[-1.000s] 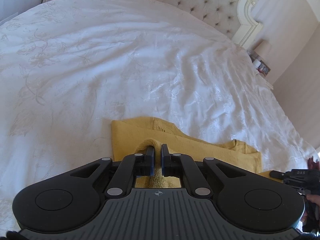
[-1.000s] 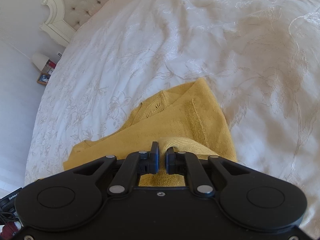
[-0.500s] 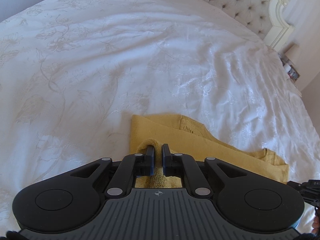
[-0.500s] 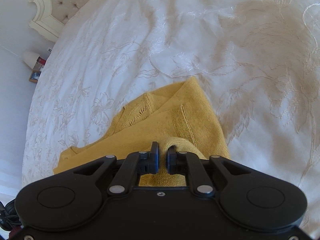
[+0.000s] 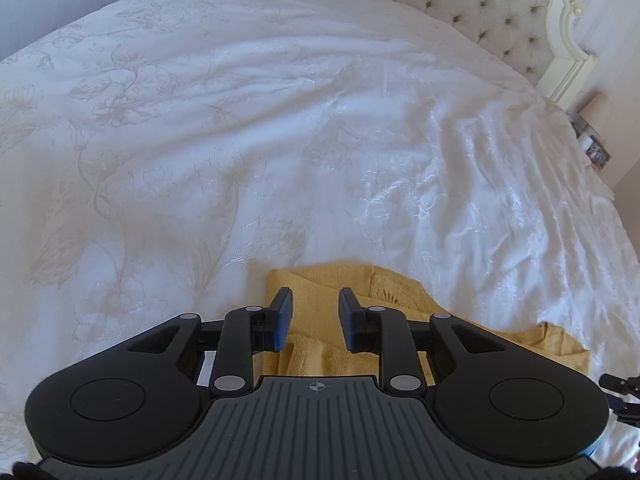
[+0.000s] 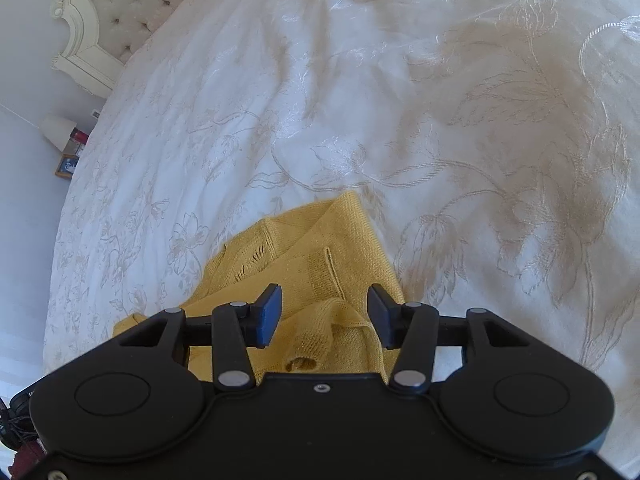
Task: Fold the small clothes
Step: 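Open both grippers to release the folded hem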
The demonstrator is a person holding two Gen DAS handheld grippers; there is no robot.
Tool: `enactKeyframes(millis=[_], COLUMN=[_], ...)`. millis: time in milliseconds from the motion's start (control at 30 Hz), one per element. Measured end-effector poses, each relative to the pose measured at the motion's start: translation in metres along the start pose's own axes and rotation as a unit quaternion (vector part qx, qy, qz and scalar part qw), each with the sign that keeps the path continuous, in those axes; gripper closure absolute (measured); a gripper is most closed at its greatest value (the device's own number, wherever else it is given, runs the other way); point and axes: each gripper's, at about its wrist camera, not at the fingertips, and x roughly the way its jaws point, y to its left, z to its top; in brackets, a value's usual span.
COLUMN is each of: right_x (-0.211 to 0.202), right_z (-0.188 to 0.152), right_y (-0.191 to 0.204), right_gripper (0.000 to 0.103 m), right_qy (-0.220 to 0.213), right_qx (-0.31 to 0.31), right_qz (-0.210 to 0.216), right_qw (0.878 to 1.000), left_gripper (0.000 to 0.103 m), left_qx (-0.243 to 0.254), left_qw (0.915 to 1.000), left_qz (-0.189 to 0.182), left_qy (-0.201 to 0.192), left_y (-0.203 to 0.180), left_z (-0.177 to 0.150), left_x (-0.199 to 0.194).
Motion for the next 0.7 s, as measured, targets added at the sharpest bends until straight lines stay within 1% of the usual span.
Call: enactKeyframes(millis=[67,200,333,433,567,600,700], right_x=[-0.004,-0.016,-0.026,-0.031,-0.029,-0.027,-0.019], right_z=[0.000,-0.007,-0.024,-0.044,-0.073,-0.082,-0.102], right_y=[0.002,0.010,0.021,0.032,0.049,0.054,0.066], right_gripper=[0.047,0.044,0.044,0.041,0.035,0.032,0.029], right_qy=[-0.008,-0.019,-0.026,-0.025,-0.012,-0.006,0.009], right_qx=[-0.003,-0.025,-0.062,-0.098,-0.164,-0.187,-0.238], right_qz=[0.000,0.003,-0.005,-0.011,-0.021,-0.025,-0.035], right_qw=[1.000,1.000,0.998,0.995,0.986,0.982,0.971], left_gripper=[0.078,0.072,0.070,0.070,0.070,0.070,0.070], left_qx=[0.015,0.046,0.073,0.091,0.114,0.122,0.141], left_qw=[0.9999,0.9985,0.9964,0.9948,0.9920,0.9910,0.9883], left_qz=[-0.004,-0.026,-0.041,-0.048,-0.051,-0.051,-0.049], left_qy=[-0.006,-0.014,-0.010,0.000,0.014,0.017,0.034], left_y=[-0.004,-0.016,-0.031,-0.044,-0.059,-0.062,-0.071], left_z=[0.002,-0.006,-0.030,-0.057,-0.088,-0.094,-0.111], left_x=[-0.006,-0.023,-0.036,-0.043,-0.045,-0.044,-0.037])
